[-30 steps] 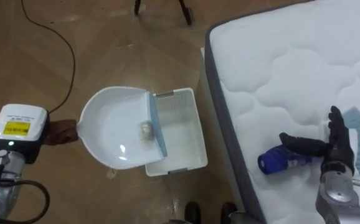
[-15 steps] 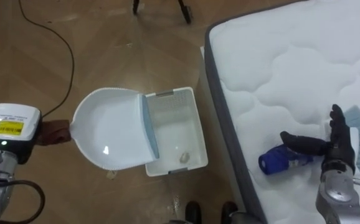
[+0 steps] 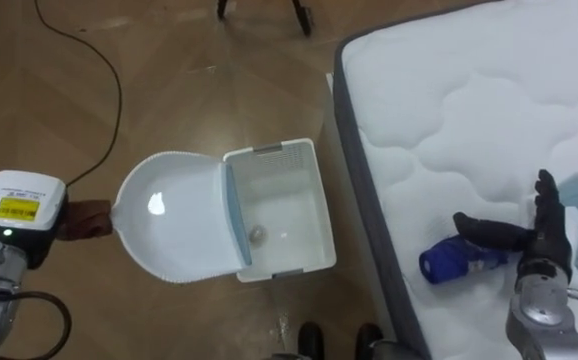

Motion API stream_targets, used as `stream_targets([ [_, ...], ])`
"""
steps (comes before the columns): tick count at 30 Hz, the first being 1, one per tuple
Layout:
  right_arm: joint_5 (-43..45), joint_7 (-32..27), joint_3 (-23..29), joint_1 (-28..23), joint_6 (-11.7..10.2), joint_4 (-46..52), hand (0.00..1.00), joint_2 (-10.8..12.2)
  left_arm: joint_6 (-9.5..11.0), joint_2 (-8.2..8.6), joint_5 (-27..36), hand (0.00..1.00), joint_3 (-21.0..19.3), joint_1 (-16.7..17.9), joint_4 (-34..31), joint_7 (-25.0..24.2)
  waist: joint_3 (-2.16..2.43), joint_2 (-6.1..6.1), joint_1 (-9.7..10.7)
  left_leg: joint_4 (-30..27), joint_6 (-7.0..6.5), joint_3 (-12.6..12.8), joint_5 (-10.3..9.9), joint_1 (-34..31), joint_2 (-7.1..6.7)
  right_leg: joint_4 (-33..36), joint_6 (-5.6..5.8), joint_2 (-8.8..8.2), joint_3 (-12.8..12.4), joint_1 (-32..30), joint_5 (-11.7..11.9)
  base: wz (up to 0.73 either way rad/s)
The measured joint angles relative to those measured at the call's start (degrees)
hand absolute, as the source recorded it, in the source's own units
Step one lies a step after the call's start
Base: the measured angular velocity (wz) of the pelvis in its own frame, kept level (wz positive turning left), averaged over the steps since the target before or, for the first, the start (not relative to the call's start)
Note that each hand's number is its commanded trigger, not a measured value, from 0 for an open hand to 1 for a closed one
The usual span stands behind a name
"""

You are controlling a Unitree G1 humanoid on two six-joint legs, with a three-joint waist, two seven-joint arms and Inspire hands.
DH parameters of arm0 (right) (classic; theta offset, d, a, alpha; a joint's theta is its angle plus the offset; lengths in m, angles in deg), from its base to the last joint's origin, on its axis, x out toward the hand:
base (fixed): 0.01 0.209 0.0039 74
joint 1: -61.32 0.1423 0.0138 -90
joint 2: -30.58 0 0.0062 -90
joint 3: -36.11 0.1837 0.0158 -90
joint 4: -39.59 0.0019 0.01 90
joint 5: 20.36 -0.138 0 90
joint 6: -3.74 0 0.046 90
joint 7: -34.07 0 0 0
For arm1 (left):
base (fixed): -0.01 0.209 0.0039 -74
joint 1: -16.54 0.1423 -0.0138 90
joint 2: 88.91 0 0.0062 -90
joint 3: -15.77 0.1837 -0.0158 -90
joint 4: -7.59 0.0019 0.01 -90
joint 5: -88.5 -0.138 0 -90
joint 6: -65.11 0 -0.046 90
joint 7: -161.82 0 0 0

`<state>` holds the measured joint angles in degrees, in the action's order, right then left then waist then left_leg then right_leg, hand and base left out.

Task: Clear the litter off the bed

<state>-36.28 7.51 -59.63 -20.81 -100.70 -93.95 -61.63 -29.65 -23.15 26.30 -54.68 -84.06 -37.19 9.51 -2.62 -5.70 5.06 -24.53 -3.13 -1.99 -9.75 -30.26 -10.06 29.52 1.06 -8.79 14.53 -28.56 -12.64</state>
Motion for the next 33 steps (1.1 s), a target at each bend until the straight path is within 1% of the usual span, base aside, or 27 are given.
stream_targets([
  [3, -1.9, -0.6, -0.4, -0.1, -0.1, -0.3, 0.0, 0.0, 0.2, 0.03, 0.1, 1.0, -0.1, 0.0, 0.0, 0.5, -0.02, 0.02, -0.5, 0.0, -0.01, -0.2, 0.0, 0.8, 0.09, -1.2, 0.06, 0.45, -0.1, 1.3, 0.0, 0.01],
  [4, -1.9, -0.7, -0.4, -0.1, 0.0, -0.6, 0.0, 0.0, 0.3, 0.09, 0.4, 1.0, -0.1, 0.0, 0.0, 0.9, -0.01, 0.03, -0.6, 0.0, -0.01, -0.4, 0.0, 1.2, 0.09, -1.3, 0.06, 0.87, -0.3, 1.8, 0.0, 0.05],
  [6, -1.8, -0.6, -0.3, -0.6, 0.0, -0.7, 0.0, 0.0, 0.3, 0.33, 1.0, 1.0, -0.2, 0.0, -0.1, 1.3, -0.01, 0.04, -0.8, 0.3, -0.01, -0.5, 0.0, 2.0, 0.08, -1.6, 0.06, 0.94, -0.5, 2.5, 0.0, 0.05],
  [9, -1.8, 0.0, -0.2, -2.1, 0.0, -0.6, 0.0, -0.4, 0.9, 1.41, 2.1, 1.0, -0.8, 0.0, -1.0, 1.5, 0.01, 0.09, -1.6, 1.0, -0.02, -0.6, 0.0, 3.6, 0.16, -1.9, 0.12, 1.03, -1.0, 3.9, -0.1, 0.0],
  [10, -1.5, 0.0, -0.2, -2.7, 0.0, -0.4, 0.0, -0.4, 1.4, 2.2, 2.0, 1.0, -1.7, 0.0, -1.9, 1.5, 0.06, 0.17, -2.0, 1.3, -0.02, -0.6, 0.0, 4.2, 0.19, -2.0, 0.11, 1.01, -1.0, 4.5, -0.1, 0.0],
  [12, -1.3, 0.1, 0.2, -3.7, 0.0, -0.4, 0.0, -0.2, 2.6, 4.72, 2.0, 1.0, -4.4, 0.2, -3.4, 2.2, 0.16, 0.42, -2.4, 2.2, -0.04, -0.4, 0.0, 6.0, 0.19, -2.2, 0.18, 1.06, -1.5, 5.9, -0.1, -0.05],
  [13, -1.5, 0.1, 0.2, -4.0, 0.0, -0.3, 0.0, -0.1, 2.9, 5.51, 2.1, 1.0, -5.2, 0.4, -3.7, 2.4, 0.19, 0.55, -2.4, 2.5, -0.05, -0.3, 0.0, 6.7, 0.21, -2.2, 0.19, 1.04, -1.7, 6.4, -0.1, -0.1],
  [15, -2.5, 1.4, -0.1, -6.2, 0.1, 1.3, 0.0, 0.1, 3.6, 8.36, 5.5, 1.0, -6.3, 1.8, -4.8, 3.6, 0.54, 1.18, -2.7, 4.0, -0.15, 0.3, 0.1, 9.7, 0.3, -3.2, 0.24, 1.16, -2.0, 8.8, -0.2, -0.15],
  [16, -3.0, 1.8, -0.5, -6.5, 0.1, 1.4, 0.0, 0.1, 3.9, 8.99, 6.5, 1.0, -6.3, 1.8, -4.8, 3.7, 0.63, 1.33, -2.8, 4.3, -0.29, 0.3, 0.1, 10.3, 0.31, -3.4, 0.24, 1.28, -2.1, 9.3, -0.2, -0.12],
  [18, -4.2, 2.8, -1.8, -7.7, 0.1, 1.4, 0.0, 0.4, 5.2, 10.7, 8.8, 1.0, -6.3, 1.8, -5.3, 3.9, 1.28, 2.41, -3.3, 4.8, -0.81, 0.3, 0.4, 12.0, 0.57, -5.1, 0.31, 1.96, -2.6, 11.2, -0.1, -0.09],
  [19, -4.1, 3.2, -2.0, -8.0, 0.1, 1.4, 0.0, 0.5, 5.6, 10.92, 8.9, 1.0, -6.3, 1.8, -5.8, 3.9, 1.4, 2.61, -3.2, 4.8, -0.99, 0.5, 0.5, 12.3, 0.74, -5.7, 0.34, 2.01, -2.9, 11.6, 0.1, -0.12],
  [20, -4.0, 4.0, -2.0, -8.6, 0.1, 1.4, 0.0, 0.6, 6.2, 11.51, 9.2, 1.0, -6.3, 1.8, -6.4, 4.0, 1.49, 2.76, -3.5, 5.0, -1.36, 1.3, 0.5, 13.1, 1.32, -6.9, 0.3, 2.66, -3.5, 12.8, 0.8, -0.15],
  [21, -4.0, 4.3, -1.9, -9.0, 0.1, 1.6, 0.0, 0.6, 6.4, 11.79, 9.1, 1.0, -6.3, 1.9, -6.8, 4.0, 1.5, 2.76, -3.8, 5.2, -1.72, 2.0, 0.5, 13.6, 1.64, -7.4, 0.29, 2.93, -3.8, 13.3, 0.9, -0.3],
  [22, -4.0, 4.9, -2.0, -9.6, 0.2, 2.1, 0.0, 0.7, 6.4, 11.97, 9.1, 1.0, -6.3, 2.9, -8.5, 4.0, 1.61, 2.88, -4.4, 5.8, -2.33, 2.7, 0.4, 14.9, 1.96, -8.0, 0.3, 3.43, -4.9, 14.2, 1.1, -0.49],
  [23, -3.9, 5.2, -2.0, -10.0, 0.3, 2.7, 0.0, 0.7, 6.4, 11.94, 9.1, 1.0, -6.5, 4.5, -11.0, 4.0, 1.73, 2.8, -4.8, 6.7, -4.44, 3.7, 0.2, 16.5, 2.45, -8.5, 0.28, 4.16, -6.4, 15.0, 1.4, -0.55],
  [24, -3.8, 5.3, -1.9, -10.3, 0.3, 3.1, 0.0, 0.6, 6.5, 12.02, 9.1, 1.0, -6.6, 5.2, -12.2, 4.1, 1.8, 2.68, -4.9, 7.1, -5.59, 3.9, 0.1, 17.2, 2.64, -8.8, 0.29, 4.55, -6.8, 15.6, 1.4, -0.5],
  [25, -3.8, 5.6, -1.9, -11.1, 0.3, 3.9, 0.0, 0.9, 6.9, 12.36, 9.1, 1.0, -6.7, 6.5, -14.2, 4.1, 1.97, 2.73, -5.0, 7.8, -6.27, 4.8, 0.1, 18.5, 2.95, -9.1, 0.27, 4.91, -7.6, 16.5, 1.5, -0.41],
  [26, -3.9, 5.6, -1.9, -11.6, 0.3, 4.1, 0.0, 1.2, 7.3, 13.39, 9.2, 1.0, -7.0, 7.9, -15.7, 4.3, 2.12, 2.86, -5.1, 8.9, -6.38, 5.5, 0.1, 20.3, 3.07, -9.7, 0.29, 5.11, -8.4, 17.7, 1.6, -0.46],
  [27, -4.0, 5.6, -1.9, -12.1, 0.5, 4.1, 0.0, 1.4, 8.1, 14.36, 9.2, 1.0, -7.0, 8.8, -16.8, 4.3, 2.15, 2.89, -5.1, 9.7, -6.43, 6.5, 0.1, 22.0, 3.29, -10.2, 0.24, 5.32, -9.1, 19.0, 1.8, -0.4],
  [28, -4.1, 5.6, -1.9, -12.3, 0.6, 4.1, 0.0, 1.5, 8.6, 14.73, 9.2, 1.0, -6.9, 9.2, -17.0, 4.3, 2.16, 2.9, -5.1, 10.0, -6.51, 6.6, 0.0, 22.8, 3.34, -10.4, 0.26, 5.5, -9.5, 19.5, 1.8, -0.3],
  [29, -4.3, 5.6, -1.9, -12.6, 0.7, 4.3, 0.0, 1.6, 9.9, 15.28, 9.3, 1.0, -6.9, 9.4, -17.2, 4.3, 2.21, 2.9, -4.7, 10.4, -6.69, 6.9, -0.1, 23.8, 3.49, -10.8, 0.28, 5.74, -9.8, 20.2, 1.9, -0.24],
  [30, -4.3, 5.7, -1.9, -13.1, 0.8, 5.0, 0.0, 1.6, 10.8, 15.66, 10.1, 1.0, -6.9, 9.4, -17.3, 4.3, 2.33, 3.06, -4.4, 10.9, -6.77, 7.4, 0.0, 24.5, 3.55, -10.8, 0.27, 5.81, -10.3, 20.3, 2.0, -0.2],
  [31, -4.3, 5.8, -1.8, -13.4, 0.8, 5.6, 0.0, 1.6, 10.9, 15.86, 10.5, 1.0, -6.9, 9.5, -17.6, 4.3, 2.33, 3.08, -4.1, 11.0, -6.78, 7.6, 0.0, 24.7, 3.6, -10.7, 0.27, 5.88, -10.6, 20.5, 2.0, -0.23],
  [33, -4.2, 6.2, -1.7, -14.3, 1.0, 6.0, 0.0, 1.6, 11.2, 16.13, 10.8, 1.0, -6.8, 10.3, -19.1, 4.3, 2.44, 3.2, -2.8, 11.2, -6.91, 8.5, -0.1, 25.5, 3.74, -10.7, 0.29, 5.98, -11.3, 20.8, 2.0, -0.19],
])
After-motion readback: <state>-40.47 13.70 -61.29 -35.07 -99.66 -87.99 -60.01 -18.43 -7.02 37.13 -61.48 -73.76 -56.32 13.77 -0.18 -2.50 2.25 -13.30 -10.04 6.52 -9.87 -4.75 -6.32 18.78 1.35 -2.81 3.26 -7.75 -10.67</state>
